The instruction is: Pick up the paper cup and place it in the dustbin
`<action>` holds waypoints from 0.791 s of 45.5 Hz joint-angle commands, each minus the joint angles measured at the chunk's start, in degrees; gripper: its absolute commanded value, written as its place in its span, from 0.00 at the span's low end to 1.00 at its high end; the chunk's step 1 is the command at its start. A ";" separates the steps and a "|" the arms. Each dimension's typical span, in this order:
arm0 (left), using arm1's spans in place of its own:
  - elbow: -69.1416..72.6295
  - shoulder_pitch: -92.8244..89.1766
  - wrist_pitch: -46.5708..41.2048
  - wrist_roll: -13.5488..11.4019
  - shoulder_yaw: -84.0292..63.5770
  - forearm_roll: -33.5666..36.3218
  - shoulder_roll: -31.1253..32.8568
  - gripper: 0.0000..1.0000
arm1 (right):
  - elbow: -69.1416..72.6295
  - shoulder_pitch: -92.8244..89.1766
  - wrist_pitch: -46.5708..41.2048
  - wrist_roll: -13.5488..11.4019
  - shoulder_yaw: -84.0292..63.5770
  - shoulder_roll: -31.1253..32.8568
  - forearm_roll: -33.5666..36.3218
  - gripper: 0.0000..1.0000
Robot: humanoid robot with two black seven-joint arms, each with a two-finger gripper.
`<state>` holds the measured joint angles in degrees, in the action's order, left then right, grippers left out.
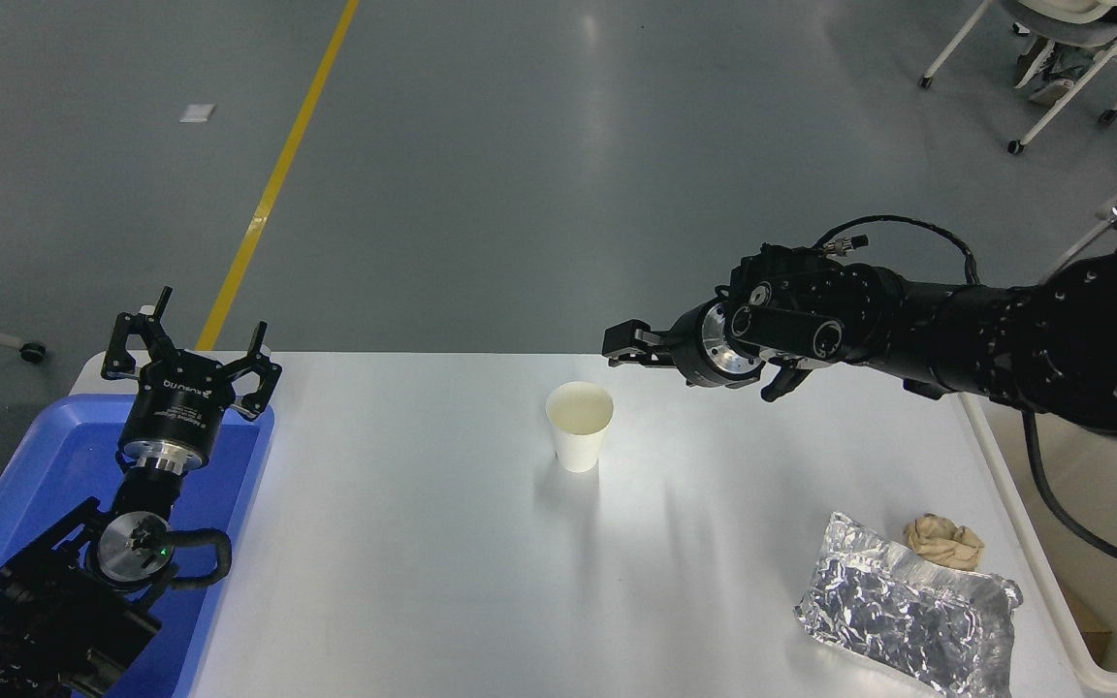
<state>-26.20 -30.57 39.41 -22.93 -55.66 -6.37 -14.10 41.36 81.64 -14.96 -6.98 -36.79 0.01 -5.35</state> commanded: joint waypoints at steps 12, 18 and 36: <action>0.00 0.07 0.05 -0.01 -0.07 -0.04 -0.05 1.00 | 0.21 -7.81 1.77 -0.05 7.43 -0.01 -0.36 1.00; 0.00 0.07 -0.04 -0.01 -0.07 -0.04 -0.05 1.00 | 0.21 -9.65 2.39 0.04 8.31 -0.01 -0.63 1.00; 0.00 0.07 -0.04 -0.01 -0.07 0.04 -0.05 1.00 | -0.84 -13.26 6.87 -0.05 11.03 -0.01 -1.68 1.00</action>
<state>-26.19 -30.50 39.41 -22.94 -55.72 -6.41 -14.15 41.13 70.29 -10.41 -6.99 -27.75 0.00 -6.75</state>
